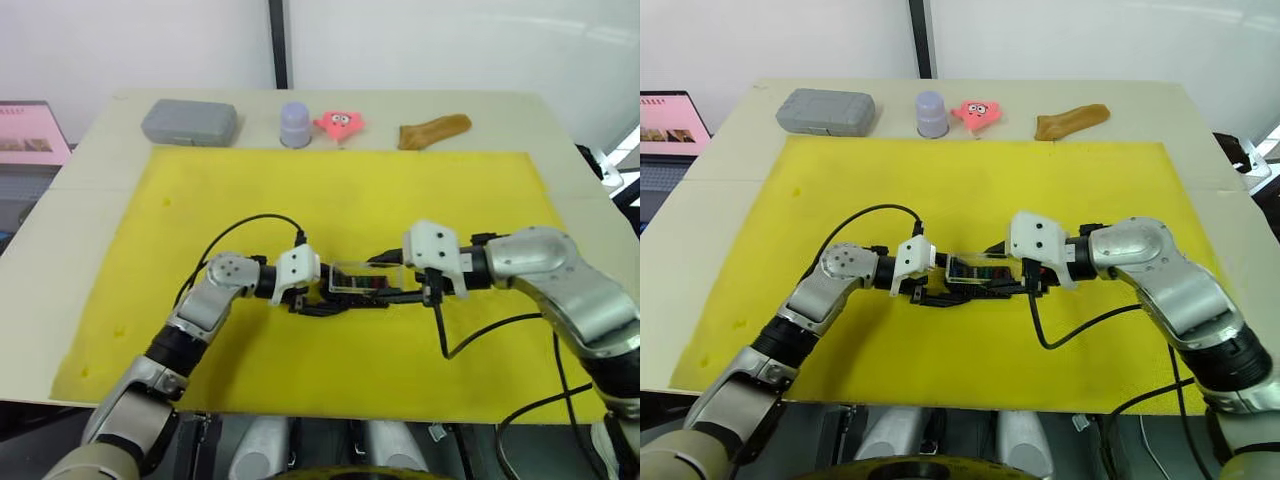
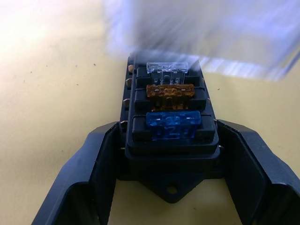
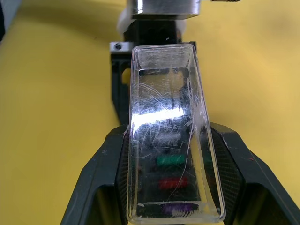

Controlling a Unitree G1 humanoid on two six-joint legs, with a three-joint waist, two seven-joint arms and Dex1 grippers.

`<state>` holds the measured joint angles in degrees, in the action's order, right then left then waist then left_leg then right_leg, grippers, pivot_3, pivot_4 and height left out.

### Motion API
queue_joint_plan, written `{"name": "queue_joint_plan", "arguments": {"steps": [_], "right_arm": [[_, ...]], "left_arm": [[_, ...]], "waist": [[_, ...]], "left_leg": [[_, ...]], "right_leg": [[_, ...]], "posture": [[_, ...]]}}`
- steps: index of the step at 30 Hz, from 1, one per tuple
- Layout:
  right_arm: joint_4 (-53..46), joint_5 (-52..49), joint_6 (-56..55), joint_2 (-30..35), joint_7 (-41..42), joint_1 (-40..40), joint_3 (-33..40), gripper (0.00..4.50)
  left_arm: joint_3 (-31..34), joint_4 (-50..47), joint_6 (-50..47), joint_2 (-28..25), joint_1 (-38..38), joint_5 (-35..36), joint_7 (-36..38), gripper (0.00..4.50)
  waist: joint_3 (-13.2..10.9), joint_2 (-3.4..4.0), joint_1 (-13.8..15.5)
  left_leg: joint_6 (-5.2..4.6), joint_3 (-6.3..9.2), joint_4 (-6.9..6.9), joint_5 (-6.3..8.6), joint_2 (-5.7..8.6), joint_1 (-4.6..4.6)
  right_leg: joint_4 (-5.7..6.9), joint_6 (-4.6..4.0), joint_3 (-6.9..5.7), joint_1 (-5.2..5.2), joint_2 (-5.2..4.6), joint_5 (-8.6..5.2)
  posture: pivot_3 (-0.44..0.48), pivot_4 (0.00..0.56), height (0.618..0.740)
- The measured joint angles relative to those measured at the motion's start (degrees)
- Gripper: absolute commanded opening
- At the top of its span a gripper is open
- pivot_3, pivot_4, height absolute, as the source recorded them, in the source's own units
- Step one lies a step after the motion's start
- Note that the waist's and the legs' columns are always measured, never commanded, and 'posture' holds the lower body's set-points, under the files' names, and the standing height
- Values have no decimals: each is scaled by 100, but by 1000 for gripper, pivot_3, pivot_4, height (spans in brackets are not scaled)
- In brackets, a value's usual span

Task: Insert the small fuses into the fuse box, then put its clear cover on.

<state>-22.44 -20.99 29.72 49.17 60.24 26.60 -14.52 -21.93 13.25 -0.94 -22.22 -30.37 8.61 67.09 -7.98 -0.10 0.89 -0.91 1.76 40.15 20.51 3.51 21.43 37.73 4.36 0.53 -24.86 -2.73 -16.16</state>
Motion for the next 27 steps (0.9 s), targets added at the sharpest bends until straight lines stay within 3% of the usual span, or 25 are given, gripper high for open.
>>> {"name": "queue_joint_plan", "arguments": {"steps": [9, 18, 20, 24, 27], "right_arm": [[552, 272, -172, 11, 588, 209, -173, 1725], [764, 403, -18, -227, 572, 253, -198, 1725], [778, 401, 27, -283, 551, 255, -199, 2777], [677, 377, 167, -245, 575, 214, -105, 4470], [378, 371, 180, -45, 527, 83, 145, 4470]], "left_arm": [[15, 390, 371, 42, -218, -82, 261, 2589], [17, 578, 412, 130, -357, -149, 283, 2589], [17, 578, 414, 138, -358, -154, 288, 2589], [24, 568, 397, 141, -358, -166, 288, 2589], [33, 504, 300, 133, -344, -164, 287, 2589]], "waist": [[0, 0, -17], [0, 0, -11], [0, 0, -7], [0, 0, -6], [0, -1, -8]], "left_leg": [[-3, 1, 2, 2, 0, 0], [-3, 1, 6, 2, 1, 0], [-3, 2, 6, 2, 1, 0], [-3, 2, 7, 2, 1, 1], [-3, 2, 7, 2, 1, 1]], "right_leg": [[2, 0, -2, -1, 0, 0], [3, 0, -2, 1, 0, 0], [4, 0, -2, 0, 0, 0], [4, 0, -2, 0, -1, 0], [4, 0, -2, 0, -1, 0]], "posture": [[0, 150, 740], [0, 150, 740], [0, 150, 740], [0, 150, 740], [0, 150, 740]]}}
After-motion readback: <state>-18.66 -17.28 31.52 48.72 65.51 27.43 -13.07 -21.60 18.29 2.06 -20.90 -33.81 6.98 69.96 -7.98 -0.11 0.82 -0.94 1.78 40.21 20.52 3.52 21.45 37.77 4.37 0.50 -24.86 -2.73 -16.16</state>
